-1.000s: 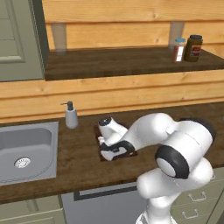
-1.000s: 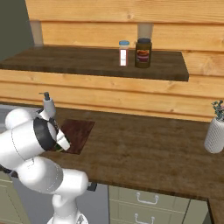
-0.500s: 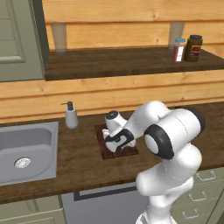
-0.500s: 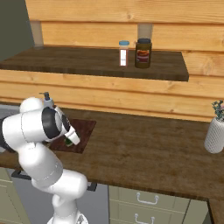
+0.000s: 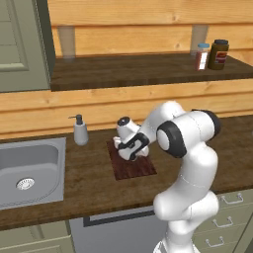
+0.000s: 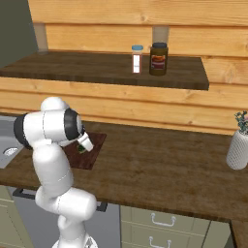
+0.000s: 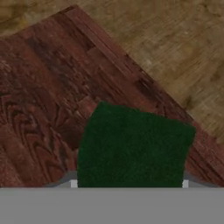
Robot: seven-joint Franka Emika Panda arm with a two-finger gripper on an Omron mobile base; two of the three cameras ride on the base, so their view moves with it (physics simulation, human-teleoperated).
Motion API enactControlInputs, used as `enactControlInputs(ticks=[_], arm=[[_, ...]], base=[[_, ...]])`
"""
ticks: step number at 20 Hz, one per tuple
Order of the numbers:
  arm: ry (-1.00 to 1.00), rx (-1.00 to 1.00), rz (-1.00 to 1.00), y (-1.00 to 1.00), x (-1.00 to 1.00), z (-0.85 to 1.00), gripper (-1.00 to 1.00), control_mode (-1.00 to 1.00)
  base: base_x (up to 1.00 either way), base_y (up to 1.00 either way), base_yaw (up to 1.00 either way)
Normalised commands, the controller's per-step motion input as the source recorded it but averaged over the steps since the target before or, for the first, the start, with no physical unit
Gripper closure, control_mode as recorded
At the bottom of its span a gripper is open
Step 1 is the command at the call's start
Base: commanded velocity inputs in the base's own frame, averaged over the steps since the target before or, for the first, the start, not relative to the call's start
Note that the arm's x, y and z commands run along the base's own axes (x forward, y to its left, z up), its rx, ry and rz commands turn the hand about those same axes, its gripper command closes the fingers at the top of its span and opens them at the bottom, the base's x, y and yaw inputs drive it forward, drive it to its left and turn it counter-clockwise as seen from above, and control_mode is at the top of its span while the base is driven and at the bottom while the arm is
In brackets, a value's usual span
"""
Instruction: Pick up the sponge from the counter and clean the cutting board by briefly scrubbing or pressing down on the cutting board. Once finished, release the sponge.
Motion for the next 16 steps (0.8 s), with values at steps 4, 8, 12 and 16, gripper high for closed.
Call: enactControlInputs(ticks=[4,8,12,16], arm=[[0.00,0.00,-0.03,0.08,0.87,0.00,1.00,-1.00],[0.00,0.00,-0.01,0.13,0.83,0.00,1.00,-1.00],[0.01,0.00,-0.02,-0.03,0.39,0.00,1.00,-1.00],[0.00,0.00,-0.01,-0.54,-0.01,-0.02,1.00,-1.00]], base=[[0.00,0.00,0.00],[0.00,0.00,0.00],[0.00,0.00,0.00],[0.00,0.00,0.00]])
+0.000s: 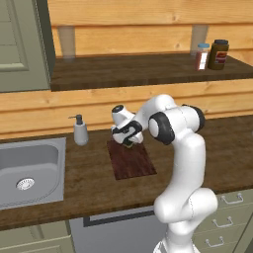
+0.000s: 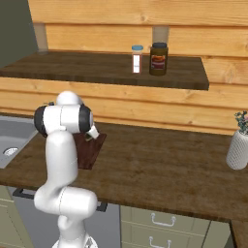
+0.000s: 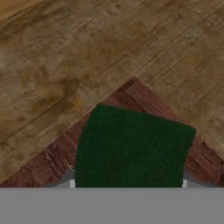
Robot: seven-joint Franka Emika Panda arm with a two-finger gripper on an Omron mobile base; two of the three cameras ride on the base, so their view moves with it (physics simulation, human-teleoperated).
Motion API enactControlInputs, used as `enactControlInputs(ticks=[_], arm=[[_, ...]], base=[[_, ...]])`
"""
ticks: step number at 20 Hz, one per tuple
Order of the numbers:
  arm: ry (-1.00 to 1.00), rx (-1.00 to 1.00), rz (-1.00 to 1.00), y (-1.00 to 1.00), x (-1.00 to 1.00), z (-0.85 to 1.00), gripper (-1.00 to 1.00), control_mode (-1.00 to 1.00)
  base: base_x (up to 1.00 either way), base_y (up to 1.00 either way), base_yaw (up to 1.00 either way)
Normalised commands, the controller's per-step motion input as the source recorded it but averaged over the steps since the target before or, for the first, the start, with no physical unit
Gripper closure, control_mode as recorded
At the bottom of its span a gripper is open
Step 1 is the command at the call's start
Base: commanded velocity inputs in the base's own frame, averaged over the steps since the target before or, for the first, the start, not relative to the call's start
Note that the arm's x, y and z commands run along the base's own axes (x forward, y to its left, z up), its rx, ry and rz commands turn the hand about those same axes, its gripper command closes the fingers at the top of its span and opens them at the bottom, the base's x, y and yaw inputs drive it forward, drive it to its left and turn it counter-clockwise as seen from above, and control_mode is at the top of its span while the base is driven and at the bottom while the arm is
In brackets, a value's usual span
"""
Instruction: Pick up the sponge from the counter and clean the cutting board by briefly scrubbing or pressing down on the cutting board. Once finished, release the sponge.
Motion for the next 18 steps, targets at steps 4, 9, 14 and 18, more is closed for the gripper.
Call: enactControlInputs(ticks=[4,9,14,18], arm=[[0.00,0.00,0.00,-0.79,-0.21,-0.19,1.00,-1.00],[0.00,0.00,0.00,-0.36,-0.31,-0.24,1.00,-1.00],[0.00,0.00,0.00,0.06,-0.70,-0.13,1.00,-1.00],[0.00,0.00,0.00,-0.03,-1.00,-0.18,1.00,-1.00]], base=[[0.00,0.00,0.00],[0.00,0.00,0.00],[0.00,0.00,0.00],[0.00,0.00,0.00]])
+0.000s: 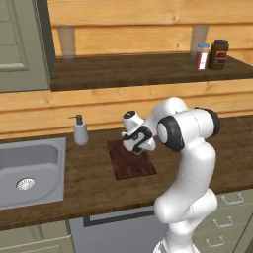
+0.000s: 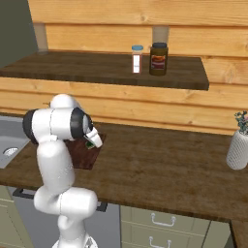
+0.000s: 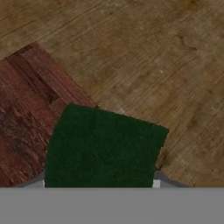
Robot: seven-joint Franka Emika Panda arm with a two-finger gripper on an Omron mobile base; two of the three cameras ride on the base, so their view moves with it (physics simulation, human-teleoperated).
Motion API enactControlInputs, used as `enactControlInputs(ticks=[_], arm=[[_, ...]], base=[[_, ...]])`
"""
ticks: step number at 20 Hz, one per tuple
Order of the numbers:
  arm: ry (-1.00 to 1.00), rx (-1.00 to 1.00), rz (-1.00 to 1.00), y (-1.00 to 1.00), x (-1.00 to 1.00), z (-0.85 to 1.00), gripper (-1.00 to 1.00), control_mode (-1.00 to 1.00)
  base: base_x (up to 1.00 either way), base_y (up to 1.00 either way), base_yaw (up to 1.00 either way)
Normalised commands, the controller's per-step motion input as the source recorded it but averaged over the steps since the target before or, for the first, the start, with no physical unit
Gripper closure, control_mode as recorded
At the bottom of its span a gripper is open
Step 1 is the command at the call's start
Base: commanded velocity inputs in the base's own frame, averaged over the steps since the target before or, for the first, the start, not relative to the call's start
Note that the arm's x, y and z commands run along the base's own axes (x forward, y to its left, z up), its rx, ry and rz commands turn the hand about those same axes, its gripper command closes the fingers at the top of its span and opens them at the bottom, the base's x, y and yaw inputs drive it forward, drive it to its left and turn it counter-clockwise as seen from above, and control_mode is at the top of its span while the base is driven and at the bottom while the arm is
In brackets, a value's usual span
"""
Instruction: Pick up the sponge from the counter and clean the cutting board by briefly scrubbing or pressing down on the cutting board. Once finished, release the sponge.
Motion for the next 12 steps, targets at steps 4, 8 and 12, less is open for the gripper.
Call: enactControlInputs(ticks=[4,8,12], arm=[[0.00,0.00,0.00,-0.10,-1.00,-0.30,1.00,-1.00],[0.00,0.00,0.00,-0.10,-1.00,-0.41,1.00,-1.00],[0.01,0.00,0.00,-0.12,-1.00,-0.39,1.00,-1.00]], base=[[0.00,0.00,0.00],[0.00,0.00,0.00],[0.00,0.00,0.00]])
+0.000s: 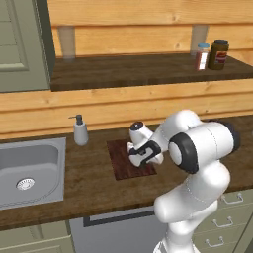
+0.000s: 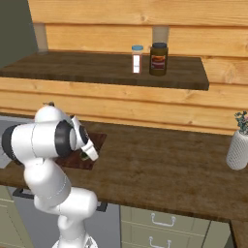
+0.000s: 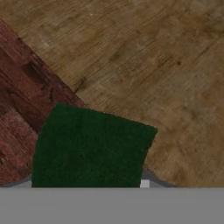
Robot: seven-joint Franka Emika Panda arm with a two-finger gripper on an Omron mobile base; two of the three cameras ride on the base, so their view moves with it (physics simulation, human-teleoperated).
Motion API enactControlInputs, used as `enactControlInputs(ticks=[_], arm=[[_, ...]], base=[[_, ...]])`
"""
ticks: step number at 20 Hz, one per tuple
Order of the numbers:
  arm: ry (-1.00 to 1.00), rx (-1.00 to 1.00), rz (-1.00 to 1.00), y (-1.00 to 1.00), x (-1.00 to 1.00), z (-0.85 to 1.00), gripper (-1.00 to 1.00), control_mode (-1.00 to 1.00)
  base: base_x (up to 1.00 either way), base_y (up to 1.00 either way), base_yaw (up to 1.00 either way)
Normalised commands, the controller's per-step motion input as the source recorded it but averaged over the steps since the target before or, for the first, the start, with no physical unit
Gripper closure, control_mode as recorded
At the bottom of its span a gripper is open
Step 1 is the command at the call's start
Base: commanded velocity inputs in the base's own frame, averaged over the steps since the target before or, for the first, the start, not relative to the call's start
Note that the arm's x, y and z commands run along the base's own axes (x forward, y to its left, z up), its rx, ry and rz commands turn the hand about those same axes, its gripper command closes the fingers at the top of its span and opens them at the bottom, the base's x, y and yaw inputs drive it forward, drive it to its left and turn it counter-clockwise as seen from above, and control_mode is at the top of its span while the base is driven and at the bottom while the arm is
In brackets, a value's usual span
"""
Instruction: Pick up the sponge from the counter and clean the cutting board by briefly scrubbing or pressing down on the cutting board. Once finished, release the sponge.
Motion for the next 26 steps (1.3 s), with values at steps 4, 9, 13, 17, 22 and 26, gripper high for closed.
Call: enactControlInputs(ticks=[4,9,13,17,22,26], arm=[[0.03,0.00,0.01,-0.11,-1.00,-0.45,1.00,-1.00],[0.05,0.00,0.01,-0.05,-1.00,-0.65,1.00,-1.00],[0.09,0.00,0.01,-0.01,-1.00,-0.80,1.00,-1.00],[0.02,0.00,0.00,0.10,-0.73,-0.51,1.00,-1.00],[0.03,0.00,0.00,0.69,0.10,-0.13,1.00,-1.00],[0.06,0.00,0.00,0.82,0.44,-0.18,1.00,-1.00]], base=[[0.00,0.00,0.00],[0.00,0.00,0.00],[0.00,0.00,0.00],[0.00,0.00,0.00],[0.00,0.00,0.00],[0.00,0.00,0.00]])
